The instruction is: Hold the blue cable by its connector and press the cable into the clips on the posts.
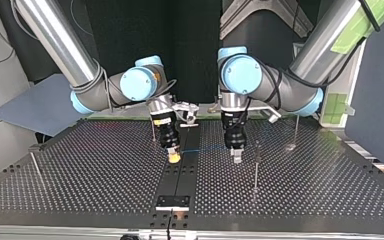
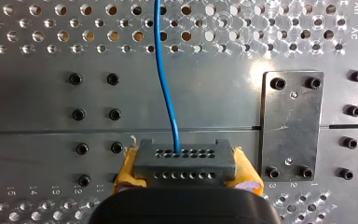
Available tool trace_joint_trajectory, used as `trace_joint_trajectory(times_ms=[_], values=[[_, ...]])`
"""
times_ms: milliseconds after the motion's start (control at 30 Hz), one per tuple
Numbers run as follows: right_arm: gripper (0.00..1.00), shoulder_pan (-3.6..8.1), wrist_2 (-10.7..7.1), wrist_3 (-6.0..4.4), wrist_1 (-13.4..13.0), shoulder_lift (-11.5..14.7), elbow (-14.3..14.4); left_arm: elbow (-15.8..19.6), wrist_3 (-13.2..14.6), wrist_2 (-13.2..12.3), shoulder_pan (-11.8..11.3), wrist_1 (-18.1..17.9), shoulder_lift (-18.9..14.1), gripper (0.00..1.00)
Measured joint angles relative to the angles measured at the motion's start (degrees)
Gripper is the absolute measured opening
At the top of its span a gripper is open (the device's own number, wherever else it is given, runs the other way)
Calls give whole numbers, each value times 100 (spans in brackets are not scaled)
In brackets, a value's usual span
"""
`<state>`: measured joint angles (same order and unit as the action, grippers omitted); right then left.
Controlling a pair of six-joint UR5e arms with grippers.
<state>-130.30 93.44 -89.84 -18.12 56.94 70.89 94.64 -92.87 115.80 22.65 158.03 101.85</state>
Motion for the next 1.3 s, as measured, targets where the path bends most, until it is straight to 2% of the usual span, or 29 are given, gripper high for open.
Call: trace_joint_trajectory(times_ms=[367,600,700,867,1033,1200,1300], values=[[0,0,0,3,7,0,0,0,157,10,41,-228,-2,0],[0,-2,4,2,13,0,0,0,154,158,66,-224,-1,0],[0,-1,16,-29,22,0,2,0,139,220,100,-181,2,0],[0,11,72,-140,67,1,27,0,123,311,217,-143,38,0],[0,48,143,-195,220,2,161,0,113,334,276,-123,102,0],[0,89,210,-183,287,0,389,63,132,344,445,34,301,0],[0,124,301,-173,285,0,554,198,126,366,543,-18,468,0]])
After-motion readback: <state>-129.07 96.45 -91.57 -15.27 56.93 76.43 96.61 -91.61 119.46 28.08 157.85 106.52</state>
